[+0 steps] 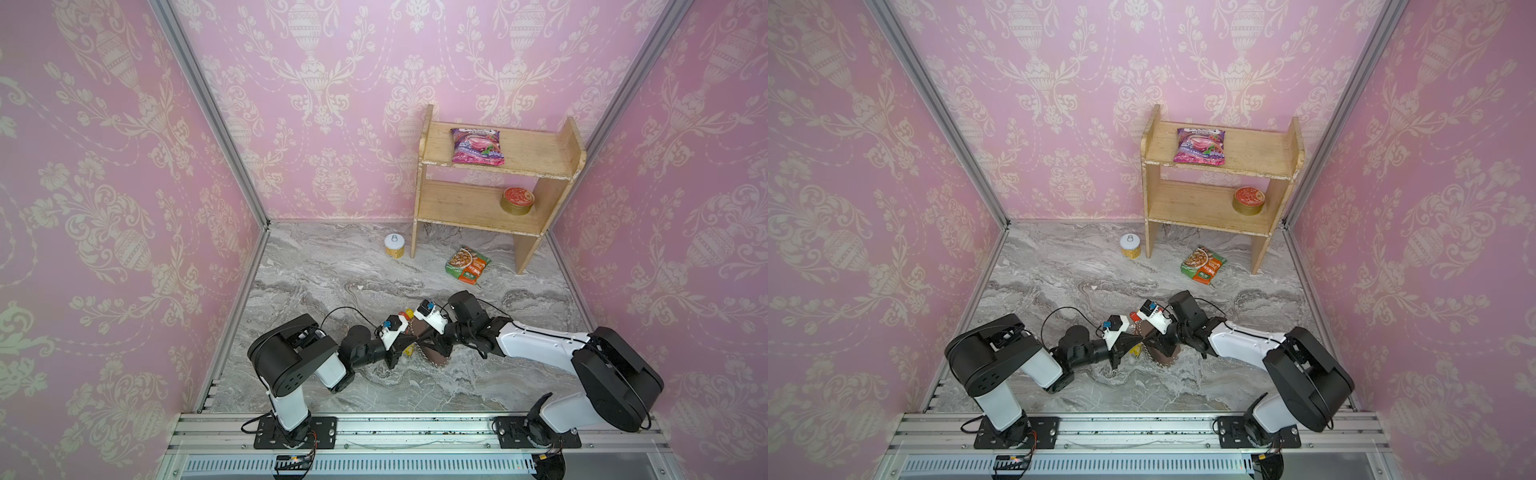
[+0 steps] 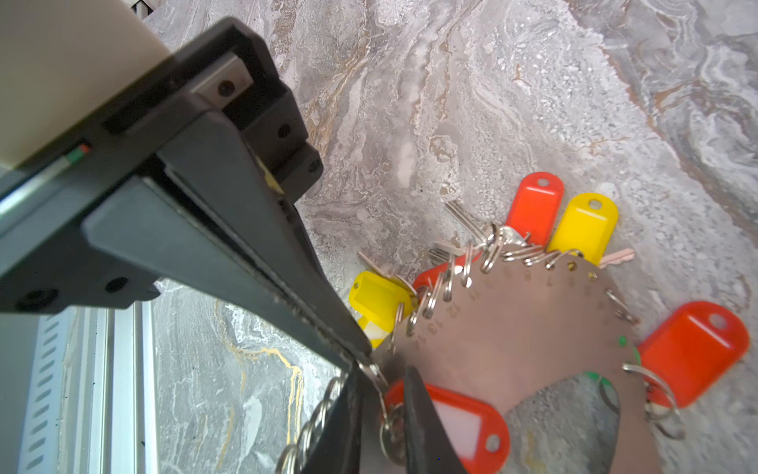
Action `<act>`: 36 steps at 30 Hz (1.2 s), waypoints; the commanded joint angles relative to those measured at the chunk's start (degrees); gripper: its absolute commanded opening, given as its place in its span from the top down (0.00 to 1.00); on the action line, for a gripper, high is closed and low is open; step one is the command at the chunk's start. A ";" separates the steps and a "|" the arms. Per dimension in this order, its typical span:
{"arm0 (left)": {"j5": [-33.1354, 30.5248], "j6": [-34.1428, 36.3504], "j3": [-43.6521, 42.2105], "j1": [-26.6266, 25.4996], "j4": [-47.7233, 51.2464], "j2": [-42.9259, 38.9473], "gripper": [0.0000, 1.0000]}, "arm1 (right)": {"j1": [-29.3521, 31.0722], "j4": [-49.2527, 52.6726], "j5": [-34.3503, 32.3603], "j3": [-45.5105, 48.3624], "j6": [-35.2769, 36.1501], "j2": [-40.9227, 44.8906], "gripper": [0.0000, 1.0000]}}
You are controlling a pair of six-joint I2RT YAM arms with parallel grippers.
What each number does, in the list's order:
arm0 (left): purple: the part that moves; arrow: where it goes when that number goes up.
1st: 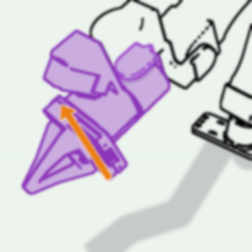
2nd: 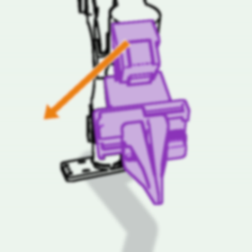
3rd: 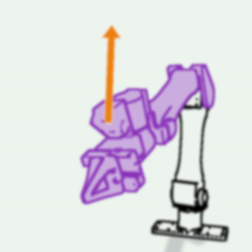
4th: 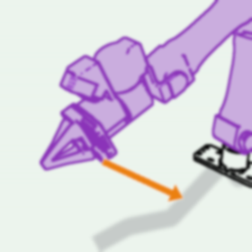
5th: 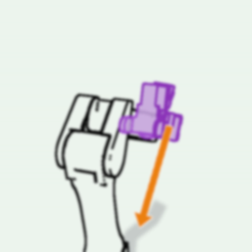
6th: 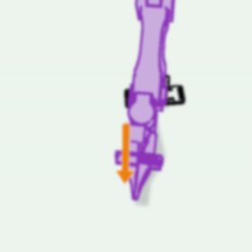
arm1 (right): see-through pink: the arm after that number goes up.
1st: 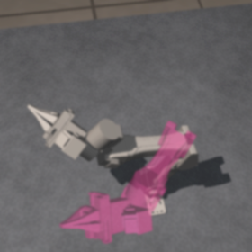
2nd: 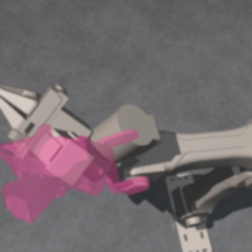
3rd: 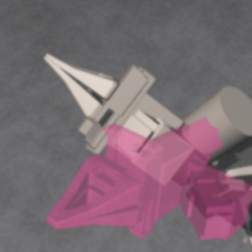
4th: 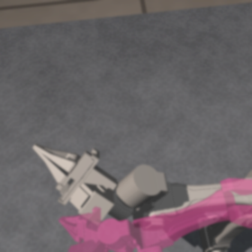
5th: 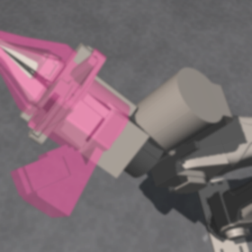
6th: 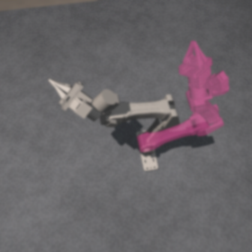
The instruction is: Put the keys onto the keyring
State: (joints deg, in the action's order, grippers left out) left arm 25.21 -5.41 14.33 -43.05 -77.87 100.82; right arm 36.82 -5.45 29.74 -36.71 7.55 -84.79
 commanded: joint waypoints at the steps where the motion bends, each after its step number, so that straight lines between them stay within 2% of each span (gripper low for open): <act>1: 1.25 1.15 -0.14 -0.52 -1.85 -1.92 1.00 | 0.19 -1.20 1.33 -0.68 0.96 -0.84 0.82; 6: 1.42 0.67 -0.38 -0.50 -1.81 -2.09 1.00 | 0.19 -3.21 1.44 -0.30 1.08 -0.60 0.86; 14: 1.11 0.66 -0.39 -0.48 -1.84 -1.75 1.00 | 0.16 -2.92 3.29 -0.48 1.07 -0.92 0.99; 24: -1.61 -1.50 -0.55 -0.48 -1.85 -1.37 1.00 | 0.36 -1.62 0.46 -0.34 1.56 1.35 1.00; 26: -2.28 -1.86 -0.79 -0.50 -1.84 -1.55 0.95 | 0.66 -0.78 -0.93 -0.38 2.09 1.93 1.00; 33: -9.08 -4.38 -3.86 -0.04 -1.54 -5.53 0.58 | 2.87 4.13 -8.42 -2.02 5.13 3.14 1.00; 36: -9.97 -4.77 -3.87 0.56 4.21 -9.28 0.44 | 3.68 4.97 -10.96 -2.35 5.85 3.24 1.00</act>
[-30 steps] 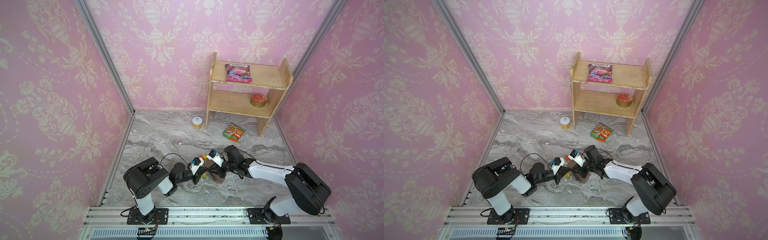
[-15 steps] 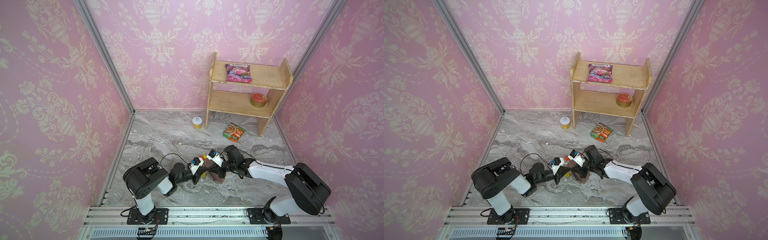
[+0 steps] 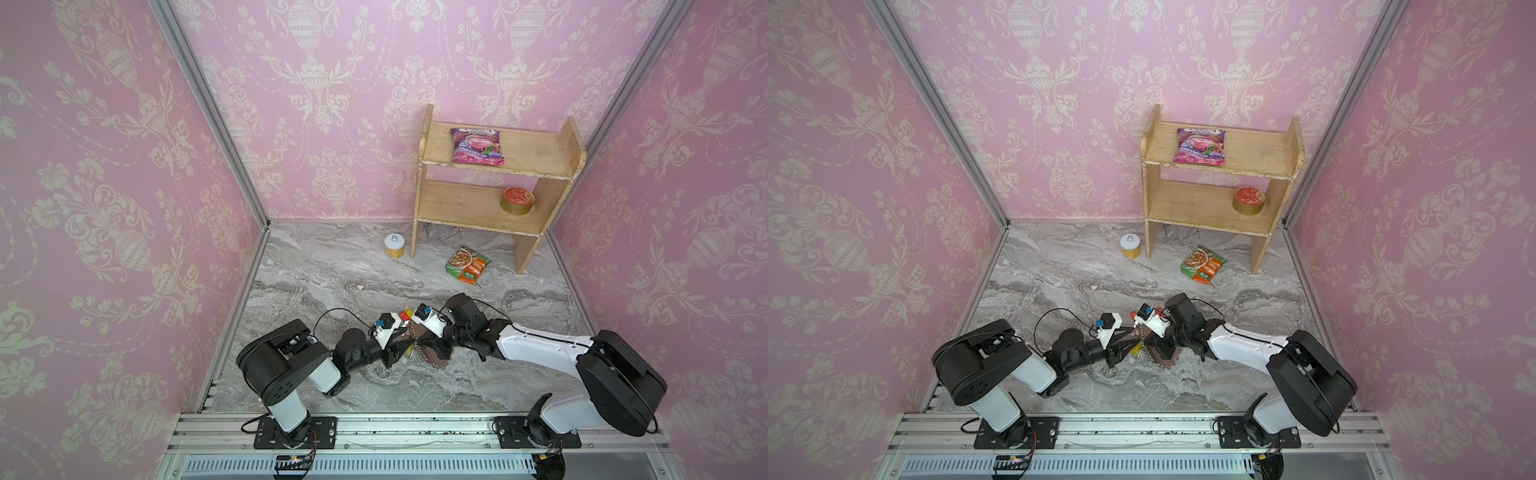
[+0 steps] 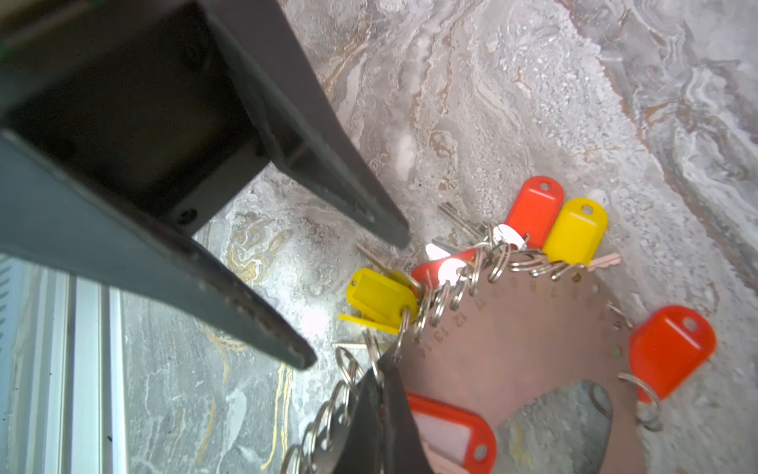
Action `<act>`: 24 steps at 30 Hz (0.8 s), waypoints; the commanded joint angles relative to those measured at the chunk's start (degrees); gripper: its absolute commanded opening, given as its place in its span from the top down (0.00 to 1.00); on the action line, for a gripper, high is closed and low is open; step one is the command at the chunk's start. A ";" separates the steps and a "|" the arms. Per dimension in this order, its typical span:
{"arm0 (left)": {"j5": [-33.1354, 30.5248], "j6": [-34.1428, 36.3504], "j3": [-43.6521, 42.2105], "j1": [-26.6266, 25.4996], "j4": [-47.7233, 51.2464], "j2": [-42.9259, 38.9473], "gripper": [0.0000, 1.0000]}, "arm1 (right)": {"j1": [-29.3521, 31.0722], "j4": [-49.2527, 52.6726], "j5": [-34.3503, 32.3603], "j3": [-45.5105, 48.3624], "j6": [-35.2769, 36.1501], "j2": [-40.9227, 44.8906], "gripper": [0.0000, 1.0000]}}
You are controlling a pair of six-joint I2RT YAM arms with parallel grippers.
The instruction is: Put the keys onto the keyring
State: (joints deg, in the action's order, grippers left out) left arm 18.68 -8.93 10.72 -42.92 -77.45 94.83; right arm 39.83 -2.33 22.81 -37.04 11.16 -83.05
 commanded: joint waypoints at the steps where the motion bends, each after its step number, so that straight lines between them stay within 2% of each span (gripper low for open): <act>1: -3.22 -1.12 0.49 0.44 7.71 -5.09 0.41 | 0.75 1.95 -4.42 -2.12 2.52 1.40 1.00; 3: -2.54 -0.35 3.53 0.52 20.96 -9.65 0.37 | 1.18 2.47 -5.82 -2.80 3.24 1.18 1.00; 5: -0.86 1.78 7.45 0.52 33.95 -13.29 0.40 | 1.61 2.77 -7.13 -3.35 4.07 0.90 1.00; 7: 0.57 3.36 9.13 0.54 39.54 -15.34 0.43 | 1.74 2.65 -7.62 -3.72 4.47 0.61 1.00; 14: 4.49 6.00 8.92 1.48 41.95 -16.54 0.52 | 1.74 2.29 -6.73 -4.48 5.29 -0.10 1.00; 19: 7.72 8.57 8.87 3.12 41.20 -15.74 0.52 | 1.28 3.04 -3.77 -4.71 5.44 0.43 1.00; 24: 13.77 12.18 11.44 4.51 37.72 -11.17 0.62 | 1.30 2.96 -1.90 -4.99 5.21 0.10 1.00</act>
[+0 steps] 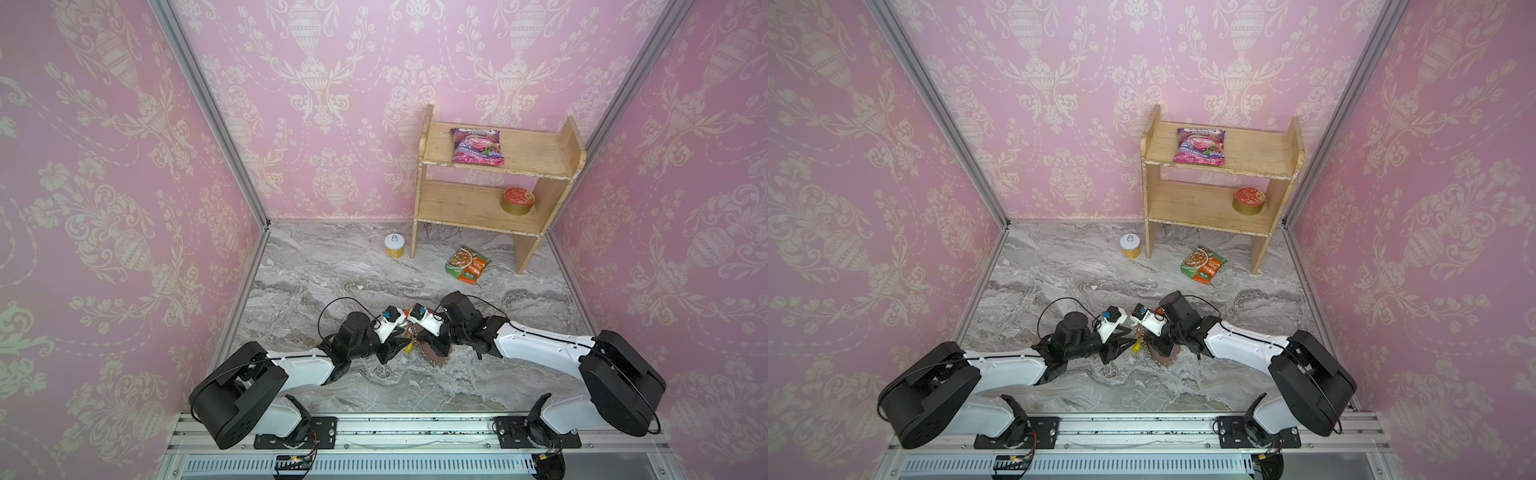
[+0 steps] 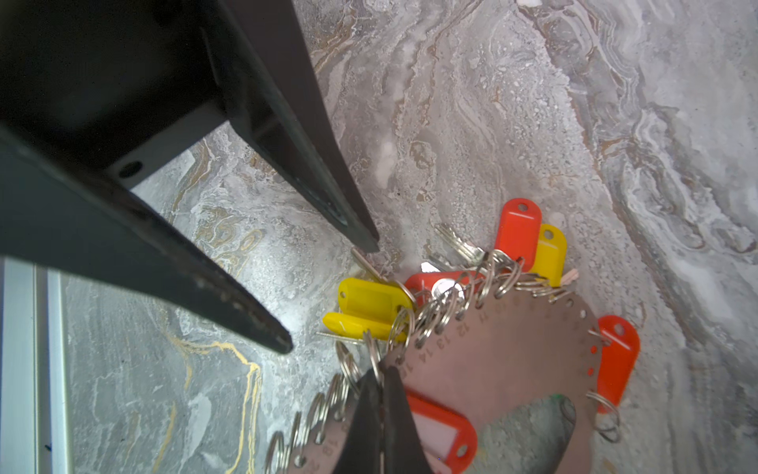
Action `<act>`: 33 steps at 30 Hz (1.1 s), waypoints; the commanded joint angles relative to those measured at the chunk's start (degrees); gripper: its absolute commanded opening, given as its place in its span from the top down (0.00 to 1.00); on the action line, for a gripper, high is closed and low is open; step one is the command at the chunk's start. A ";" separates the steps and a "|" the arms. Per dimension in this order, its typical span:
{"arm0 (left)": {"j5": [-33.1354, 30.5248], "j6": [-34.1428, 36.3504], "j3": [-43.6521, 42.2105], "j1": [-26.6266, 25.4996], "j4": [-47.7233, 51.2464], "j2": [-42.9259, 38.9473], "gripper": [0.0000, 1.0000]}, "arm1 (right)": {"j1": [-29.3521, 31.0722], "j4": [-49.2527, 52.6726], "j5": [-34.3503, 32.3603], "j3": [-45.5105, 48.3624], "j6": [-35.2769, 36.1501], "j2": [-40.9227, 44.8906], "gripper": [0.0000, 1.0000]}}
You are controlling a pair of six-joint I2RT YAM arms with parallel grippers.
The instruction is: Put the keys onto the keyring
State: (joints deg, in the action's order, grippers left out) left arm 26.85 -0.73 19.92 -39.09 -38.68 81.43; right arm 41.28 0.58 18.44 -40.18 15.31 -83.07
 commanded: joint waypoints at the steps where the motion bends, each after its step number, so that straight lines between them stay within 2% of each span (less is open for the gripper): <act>1: 6.55 4.35 2.49 0.90 -1.86 3.28 0.63 | -0.15 0.10 2.68 -2.05 1.09 0.01 1.00; 6: 9.07 2.21 2.21 1.74 -11.64 6.86 0.70 | -0.20 0.49 3.25 -2.13 1.18 0.01 1.00; 11: 9.92 1.75 2.13 1.76 -14.86 7.44 0.75 | -0.27 0.09 3.70 -1.95 1.10 -0.32 1.00; 22: 13.22 1.96 2.41 1.63 -12.29 10.11 0.77 | -0.76 -1.06 4.19 -1.48 0.34 0.62 1.00; 33: 10.68 5.23 3.45 1.20 -7.50 10.33 0.84 | -0.88 -1.18 5.02 -1.62 0.14 0.63 1.00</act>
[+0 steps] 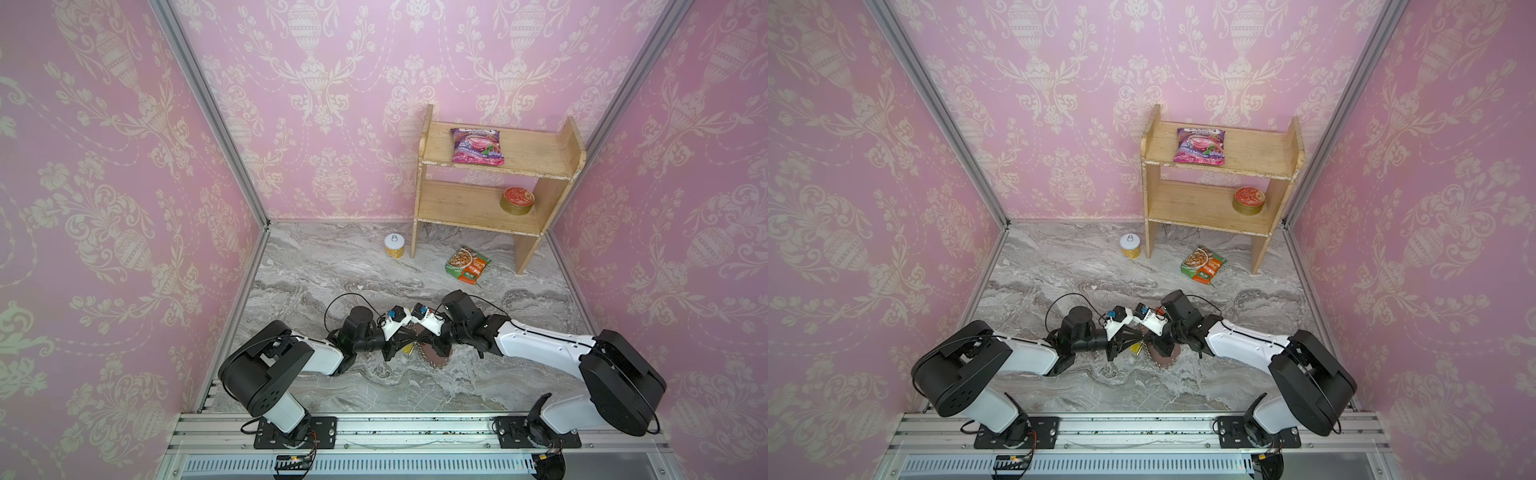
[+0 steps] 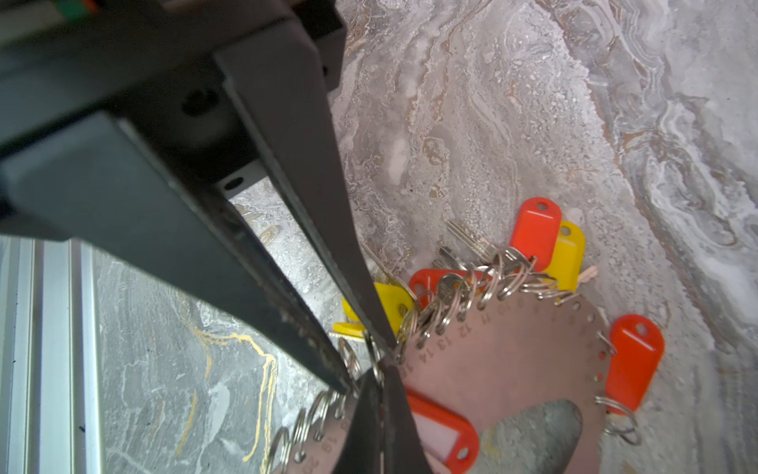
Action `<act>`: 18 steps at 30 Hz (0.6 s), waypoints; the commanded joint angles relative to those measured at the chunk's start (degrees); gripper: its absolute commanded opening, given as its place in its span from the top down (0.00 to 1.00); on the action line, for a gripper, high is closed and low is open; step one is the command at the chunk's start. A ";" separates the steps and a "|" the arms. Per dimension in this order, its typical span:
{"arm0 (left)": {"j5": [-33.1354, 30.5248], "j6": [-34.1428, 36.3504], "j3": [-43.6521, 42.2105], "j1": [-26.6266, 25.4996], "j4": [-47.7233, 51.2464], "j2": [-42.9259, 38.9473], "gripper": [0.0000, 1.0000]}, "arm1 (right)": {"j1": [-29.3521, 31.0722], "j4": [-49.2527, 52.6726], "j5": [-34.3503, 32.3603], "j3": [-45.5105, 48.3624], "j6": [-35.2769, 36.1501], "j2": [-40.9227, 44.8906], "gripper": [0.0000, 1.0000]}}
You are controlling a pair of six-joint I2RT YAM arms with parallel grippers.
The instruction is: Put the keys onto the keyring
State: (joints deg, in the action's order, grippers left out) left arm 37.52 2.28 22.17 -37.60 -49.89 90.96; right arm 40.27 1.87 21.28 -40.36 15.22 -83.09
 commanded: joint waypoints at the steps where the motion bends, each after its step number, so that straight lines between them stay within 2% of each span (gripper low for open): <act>1: 0.01 2.43 1.52 -0.40 4.53 0.80 0.85 | 0.14 -2.48 2.15 -1.47 0.21 0.69 1.00; 4: -0.96 3.16 1.56 -0.79 5.92 0.80 0.85 | 0.09 -2.56 2.04 -1.52 0.00 1.08 1.00; 6: -1.84 4.01 1.75 -1.16 6.92 0.69 0.81 | 0.13 -2.56 2.13 -1.51 -0.09 1.26 1.00; 7: -2.85 4.27 1.82 -1.30 7.53 0.44 0.77 | 0.08 -2.57 2.19 -1.44 -0.18 1.26 1.00; 10: -6.64 4.17 0.97 -1.42 7.67 -1.02 0.77 | 0.06 -2.93 1.28 -0.87 -0.91 1.83 1.00; 13: -9.17 0.88 -1.59 -1.11 0.43 -1.75 0.79 | -0.58 -4.19 1.94 0.06 -2.07 2.49 1.00; 18: -5.43 -5.96 -3.59 -0.03 -11.35 0.99 0.80 | -0.85 -5.51 2.44 0.60 -3.72 3.17 1.00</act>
State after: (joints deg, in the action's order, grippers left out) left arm 31.57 0.73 19.70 -38.24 -53.93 90.45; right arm 39.81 -0.16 21.89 -40.34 13.30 -82.11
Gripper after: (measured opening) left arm 0.201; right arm 0.036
